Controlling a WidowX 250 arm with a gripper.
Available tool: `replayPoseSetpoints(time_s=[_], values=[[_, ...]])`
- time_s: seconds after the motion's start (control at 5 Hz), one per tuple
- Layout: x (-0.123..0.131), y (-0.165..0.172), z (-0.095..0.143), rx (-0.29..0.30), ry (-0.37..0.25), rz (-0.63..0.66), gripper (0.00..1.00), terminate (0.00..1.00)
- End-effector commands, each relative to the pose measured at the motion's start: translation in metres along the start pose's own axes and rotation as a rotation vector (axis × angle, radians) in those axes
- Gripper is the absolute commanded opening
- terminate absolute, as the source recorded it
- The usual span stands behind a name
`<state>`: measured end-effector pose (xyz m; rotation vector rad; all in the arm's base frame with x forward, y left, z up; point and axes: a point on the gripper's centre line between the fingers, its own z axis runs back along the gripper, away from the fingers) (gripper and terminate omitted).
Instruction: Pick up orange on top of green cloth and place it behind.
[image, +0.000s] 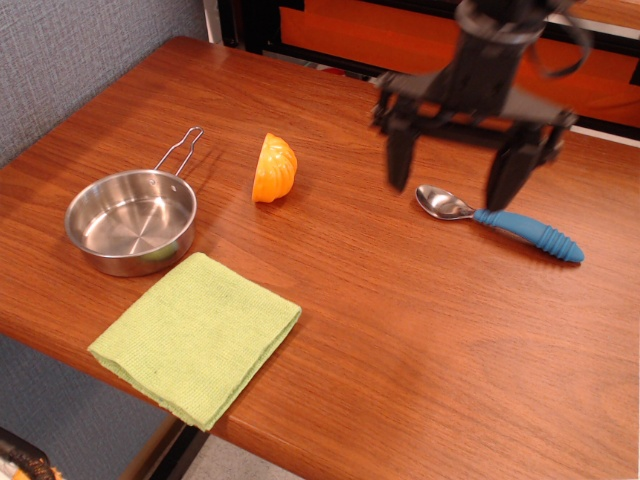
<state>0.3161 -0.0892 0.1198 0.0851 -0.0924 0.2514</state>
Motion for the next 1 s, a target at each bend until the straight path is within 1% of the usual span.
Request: replayPoseSetpoints(time_s=[0.0,0.2,0.4,0.6,0.8], values=[[0.006,-0.040,0.033,-0.057,-0.033,-0.084,1.00,0.00],[-0.006,-0.043,0.038,-0.059,-0.014,-0.098,1.00,0.00],[-0.023,-0.037,0.039,0.001,0.079,-0.062,1.00,0.00],[-0.023,-0.037,0.039,0.001,0.079,-0.062,1.00,0.00],[-0.023,-0.037,0.039,0.001,0.079,-0.062,1.00,1.00]])
